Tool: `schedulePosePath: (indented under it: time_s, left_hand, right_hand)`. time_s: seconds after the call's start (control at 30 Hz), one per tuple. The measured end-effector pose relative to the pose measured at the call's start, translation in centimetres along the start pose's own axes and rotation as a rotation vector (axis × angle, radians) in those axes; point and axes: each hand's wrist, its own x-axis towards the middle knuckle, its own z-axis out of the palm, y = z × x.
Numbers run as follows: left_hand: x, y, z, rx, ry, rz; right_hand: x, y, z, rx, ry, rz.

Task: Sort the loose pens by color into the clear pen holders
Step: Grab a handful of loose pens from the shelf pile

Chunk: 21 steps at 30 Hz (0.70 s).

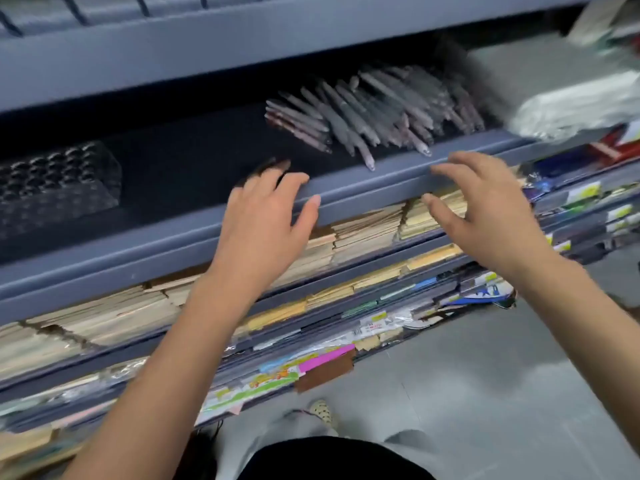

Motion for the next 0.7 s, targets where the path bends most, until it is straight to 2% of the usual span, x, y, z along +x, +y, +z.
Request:
schedulePosePath:
  time_s: [0.17,0.37,0.43,0.53,0.6,0.7]
  left_hand:
    - [2.4,1.1,-0.1,0.050,0.006,-0.050]
    - [10.7,1.8,-1.4,-0.149,0.004,-0.515]
    - [13.1,2.0,-1.2,-0.226,-0.061,-0.599]
    - [15.8,2.8,-1.1,-0.425,-0.241,-0.682]
    - [17.3,2.7,-0.8,-0.386,-0.319,-0.736]
    - [18.8,1.9,0.1,-0.320,-0.329,-0.812]
  right_hand:
    - [2.5,2.2,1.0,-0.051,-0.040,-0.152]
    - [4.8,3.6,0.6,-0.016,-0.037,-0.294]
    - [5.3,3.9,0.4,-0.002,-0.065,-0.328]
    - [5.8,4.5,0.4,0.017,-0.074,-0.374]
    - [6.0,4.8,0.5,0.038,-0.070,-0.404]
    - [6.3,5.1,0.8,0.030,-0.043,-0.444]
